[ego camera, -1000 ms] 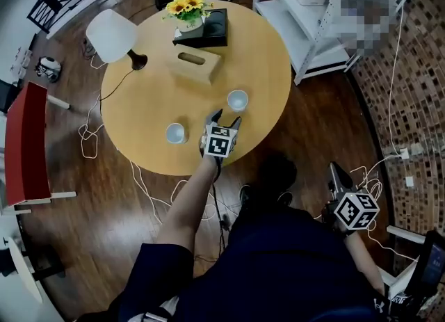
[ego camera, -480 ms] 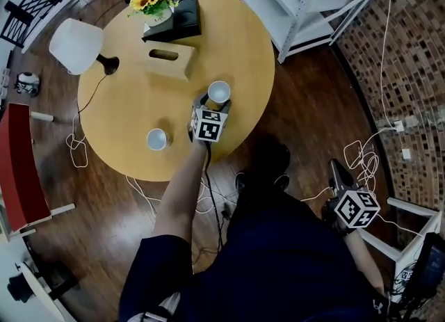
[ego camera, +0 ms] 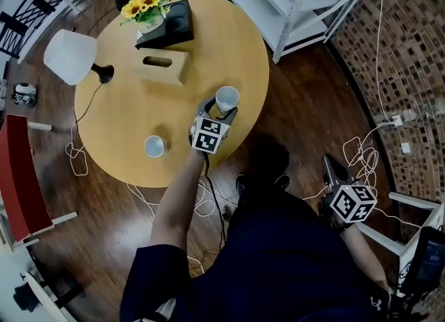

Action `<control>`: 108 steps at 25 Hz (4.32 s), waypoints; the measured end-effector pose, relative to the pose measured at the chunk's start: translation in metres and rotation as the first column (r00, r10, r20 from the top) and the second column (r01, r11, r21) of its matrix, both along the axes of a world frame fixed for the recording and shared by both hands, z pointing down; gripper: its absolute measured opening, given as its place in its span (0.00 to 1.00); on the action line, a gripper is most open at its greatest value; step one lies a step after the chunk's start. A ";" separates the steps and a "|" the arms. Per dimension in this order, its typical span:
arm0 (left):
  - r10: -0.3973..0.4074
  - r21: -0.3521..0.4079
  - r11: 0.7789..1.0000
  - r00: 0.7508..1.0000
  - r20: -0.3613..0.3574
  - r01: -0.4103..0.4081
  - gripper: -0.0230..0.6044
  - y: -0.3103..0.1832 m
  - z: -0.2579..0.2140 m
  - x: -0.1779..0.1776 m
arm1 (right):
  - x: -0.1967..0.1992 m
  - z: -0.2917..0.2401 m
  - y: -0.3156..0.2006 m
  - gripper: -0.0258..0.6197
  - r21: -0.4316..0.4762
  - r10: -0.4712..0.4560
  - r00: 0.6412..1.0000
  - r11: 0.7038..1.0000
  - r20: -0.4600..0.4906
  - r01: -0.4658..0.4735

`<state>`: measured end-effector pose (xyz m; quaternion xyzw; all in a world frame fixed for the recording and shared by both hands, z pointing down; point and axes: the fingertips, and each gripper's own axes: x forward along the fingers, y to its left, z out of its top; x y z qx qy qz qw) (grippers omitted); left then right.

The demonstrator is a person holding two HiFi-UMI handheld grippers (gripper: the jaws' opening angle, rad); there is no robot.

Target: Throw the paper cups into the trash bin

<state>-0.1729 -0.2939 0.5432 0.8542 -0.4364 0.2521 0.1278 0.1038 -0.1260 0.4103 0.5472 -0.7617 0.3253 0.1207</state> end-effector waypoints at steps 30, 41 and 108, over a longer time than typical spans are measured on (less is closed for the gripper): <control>0.801 0.198 0.571 0.488 -0.347 -0.797 0.52 0.212 -0.273 0.180 | -0.102 -0.175 0.034 0.56 0.413 -0.904 0.410 0.330 -0.121 0.849; 0.815 0.115 0.565 0.531 -0.231 -0.817 0.52 0.219 -0.238 0.194 | -0.108 -0.144 0.047 0.57 0.371 -0.939 0.330 0.273 -0.098 0.887; -0.086 -0.460 0.878 0.901 -0.426 -0.133 0.37 0.234 0.210 0.133 | -0.097 0.721 -0.003 0.59 -0.411 -0.670 0.721 0.716 -0.177 0.564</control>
